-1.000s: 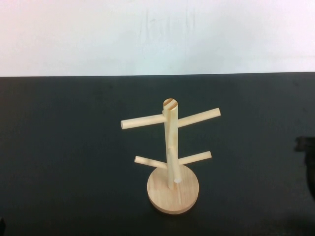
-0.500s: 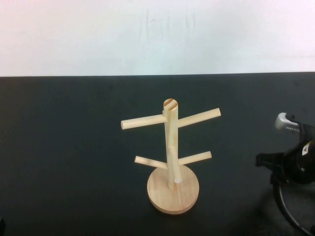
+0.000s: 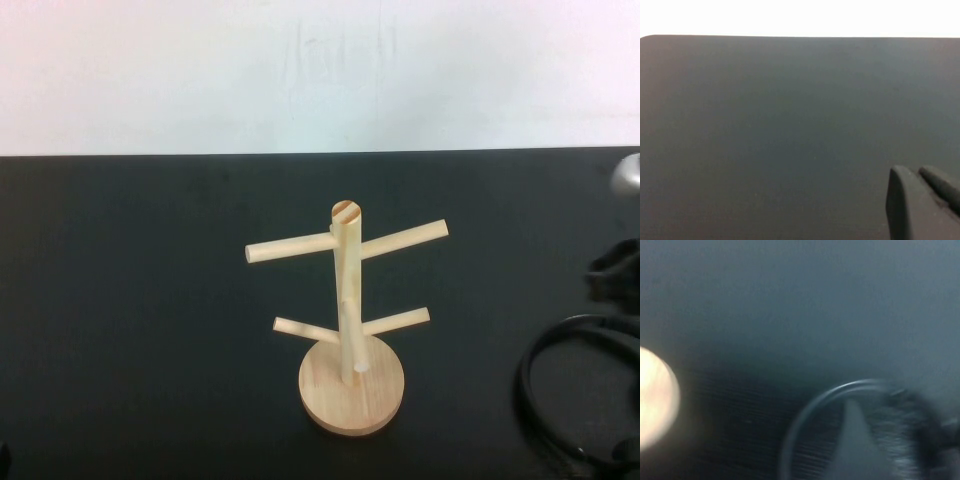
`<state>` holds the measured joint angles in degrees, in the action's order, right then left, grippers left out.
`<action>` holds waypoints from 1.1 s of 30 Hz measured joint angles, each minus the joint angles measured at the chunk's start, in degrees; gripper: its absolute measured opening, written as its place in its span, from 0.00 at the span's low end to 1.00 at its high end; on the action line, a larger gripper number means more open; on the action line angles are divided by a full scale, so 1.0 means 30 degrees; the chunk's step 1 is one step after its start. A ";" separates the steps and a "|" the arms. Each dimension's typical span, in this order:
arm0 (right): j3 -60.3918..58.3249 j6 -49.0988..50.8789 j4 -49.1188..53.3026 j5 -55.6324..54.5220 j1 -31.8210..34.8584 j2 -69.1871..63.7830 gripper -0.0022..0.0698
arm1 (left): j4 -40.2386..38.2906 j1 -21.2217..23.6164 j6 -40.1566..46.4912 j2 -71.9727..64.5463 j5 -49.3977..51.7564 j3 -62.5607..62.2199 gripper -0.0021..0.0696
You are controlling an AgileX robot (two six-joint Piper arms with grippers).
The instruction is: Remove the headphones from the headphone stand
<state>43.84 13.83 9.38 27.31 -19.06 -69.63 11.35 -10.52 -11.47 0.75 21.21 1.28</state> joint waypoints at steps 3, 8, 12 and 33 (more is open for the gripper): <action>0.0000 -0.2583 0.0773 0.1588 0.0000 0.2866 0.37 | 0.0000 0.0000 0.0000 0.0000 0.0000 0.0000 0.03; 0.0000 -0.4491 0.3483 0.4193 0.0000 0.7232 0.07 | 0.0000 0.0000 0.0000 0.0000 0.0000 0.0000 0.03; 0.0000 -0.4611 0.5551 0.5265 0.0000 0.9780 0.03 | 0.0000 0.0000 0.0000 0.0000 0.0000 0.0000 0.03; 0.0000 -0.4611 0.6484 0.5685 0.0507 1.2654 0.03 | 0.0000 0.0000 0.0000 0.0000 0.0000 0.0000 0.03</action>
<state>43.84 0.00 28.84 44.37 -17.54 -31.67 11.35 -10.52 -11.47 0.75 21.21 1.28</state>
